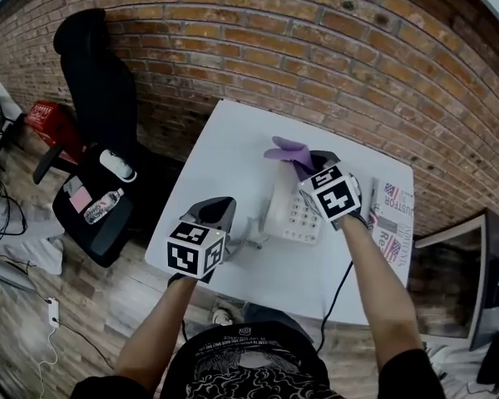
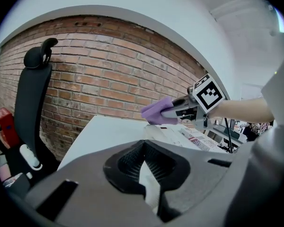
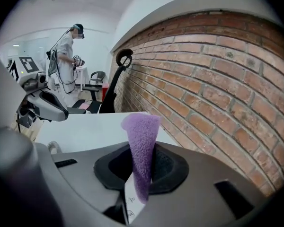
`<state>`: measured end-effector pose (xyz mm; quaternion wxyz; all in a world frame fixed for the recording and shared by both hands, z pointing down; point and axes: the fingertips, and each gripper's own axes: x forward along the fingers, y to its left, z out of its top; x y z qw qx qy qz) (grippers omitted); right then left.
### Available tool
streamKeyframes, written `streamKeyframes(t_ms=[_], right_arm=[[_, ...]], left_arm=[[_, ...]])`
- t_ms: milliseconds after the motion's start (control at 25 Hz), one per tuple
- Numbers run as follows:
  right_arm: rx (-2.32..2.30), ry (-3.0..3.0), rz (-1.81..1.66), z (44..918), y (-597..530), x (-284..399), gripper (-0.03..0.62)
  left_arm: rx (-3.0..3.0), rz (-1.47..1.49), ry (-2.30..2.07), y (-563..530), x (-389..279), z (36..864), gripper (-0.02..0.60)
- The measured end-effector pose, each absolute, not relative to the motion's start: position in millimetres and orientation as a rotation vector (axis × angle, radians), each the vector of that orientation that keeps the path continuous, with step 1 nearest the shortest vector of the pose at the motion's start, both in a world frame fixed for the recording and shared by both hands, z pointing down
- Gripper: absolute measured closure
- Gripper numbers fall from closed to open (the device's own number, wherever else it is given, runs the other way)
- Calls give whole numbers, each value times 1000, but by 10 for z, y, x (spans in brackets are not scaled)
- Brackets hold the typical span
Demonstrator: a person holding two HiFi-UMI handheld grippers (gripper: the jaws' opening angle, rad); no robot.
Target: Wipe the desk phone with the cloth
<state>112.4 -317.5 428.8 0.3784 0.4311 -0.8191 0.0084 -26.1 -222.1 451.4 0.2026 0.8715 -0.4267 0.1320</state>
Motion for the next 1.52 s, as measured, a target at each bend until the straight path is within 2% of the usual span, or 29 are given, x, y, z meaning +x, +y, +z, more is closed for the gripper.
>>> streamKeyframes(t_ms=[400,1520], right_arm=[[996,-2105,159,4696,-2956,949,545],[984,-2108,268,5007,-1947,672,545]], left_arm=[[2413,357,-1204,-2138,-330,4565,575],[2481,378,-1116,-1614,-352,4519,575]])
